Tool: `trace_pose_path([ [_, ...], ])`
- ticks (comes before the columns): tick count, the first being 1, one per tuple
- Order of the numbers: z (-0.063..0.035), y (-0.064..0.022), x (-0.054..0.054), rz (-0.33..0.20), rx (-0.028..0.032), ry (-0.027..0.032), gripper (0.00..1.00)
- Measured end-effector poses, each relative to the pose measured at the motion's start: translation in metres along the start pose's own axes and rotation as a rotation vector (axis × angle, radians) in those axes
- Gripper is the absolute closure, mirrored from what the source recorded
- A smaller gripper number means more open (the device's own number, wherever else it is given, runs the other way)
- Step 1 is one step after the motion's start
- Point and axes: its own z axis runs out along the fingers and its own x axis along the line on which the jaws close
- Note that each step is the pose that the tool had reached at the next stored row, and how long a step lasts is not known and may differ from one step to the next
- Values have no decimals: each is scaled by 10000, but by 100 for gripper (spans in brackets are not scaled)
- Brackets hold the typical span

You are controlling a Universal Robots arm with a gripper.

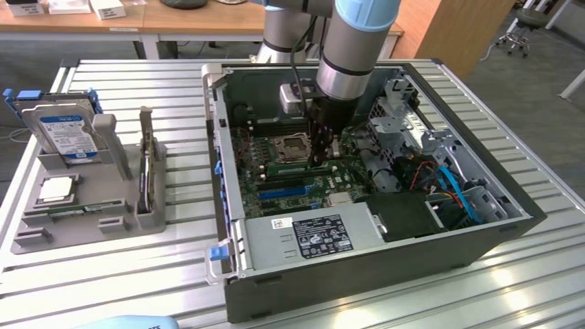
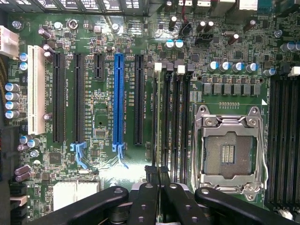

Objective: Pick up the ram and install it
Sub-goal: 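Insert the ram into the slot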

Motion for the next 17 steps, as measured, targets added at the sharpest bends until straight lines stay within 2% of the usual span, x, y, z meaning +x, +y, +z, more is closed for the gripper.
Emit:
trace_pose_path([
  [10,6,-1,0,-6,5,-1,87],
  [12,5,-1,0,-6,2,0,76],
  [14,5,0,0,-5,2,2,76],
  [15,5,0,0,-5,2,2,69],
  [17,5,0,0,-5,2,2,69],
])
